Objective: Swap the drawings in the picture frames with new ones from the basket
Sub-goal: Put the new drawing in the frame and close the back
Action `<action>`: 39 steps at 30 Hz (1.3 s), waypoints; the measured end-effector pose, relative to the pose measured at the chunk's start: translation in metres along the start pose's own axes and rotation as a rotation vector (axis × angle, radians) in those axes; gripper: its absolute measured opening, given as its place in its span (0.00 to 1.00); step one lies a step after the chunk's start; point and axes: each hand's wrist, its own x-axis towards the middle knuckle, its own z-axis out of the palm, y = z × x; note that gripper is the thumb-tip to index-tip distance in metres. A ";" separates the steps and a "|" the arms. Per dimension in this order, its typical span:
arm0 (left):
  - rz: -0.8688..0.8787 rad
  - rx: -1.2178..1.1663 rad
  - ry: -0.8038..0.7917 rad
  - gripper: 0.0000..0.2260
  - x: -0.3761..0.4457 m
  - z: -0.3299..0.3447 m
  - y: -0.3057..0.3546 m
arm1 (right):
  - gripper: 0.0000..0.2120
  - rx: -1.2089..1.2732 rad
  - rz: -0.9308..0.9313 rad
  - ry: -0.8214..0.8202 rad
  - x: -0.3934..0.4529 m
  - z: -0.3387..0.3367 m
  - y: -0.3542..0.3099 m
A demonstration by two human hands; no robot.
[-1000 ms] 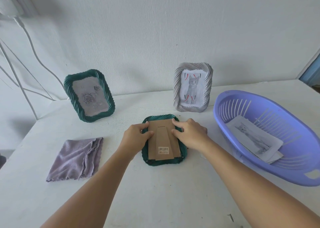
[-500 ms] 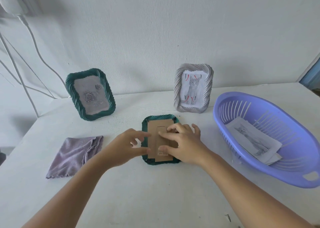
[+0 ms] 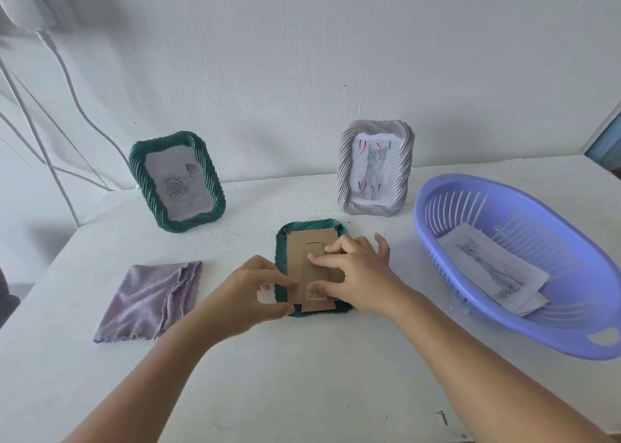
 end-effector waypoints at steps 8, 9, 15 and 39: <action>0.222 0.251 0.169 0.14 -0.015 0.017 0.002 | 0.29 -0.014 -0.013 0.006 0.000 -0.001 0.000; 0.223 0.246 0.193 0.13 -0.016 0.019 0.002 | 0.29 -0.014 -0.015 0.007 0.000 -0.001 0.000; 0.181 0.164 0.265 0.10 -0.017 0.029 0.002 | 0.29 -0.004 -0.016 0.007 0.001 0.000 0.000; -0.086 0.160 -0.093 0.31 0.043 0.006 0.016 | 0.26 -0.054 -0.030 -0.299 -0.009 -0.030 0.010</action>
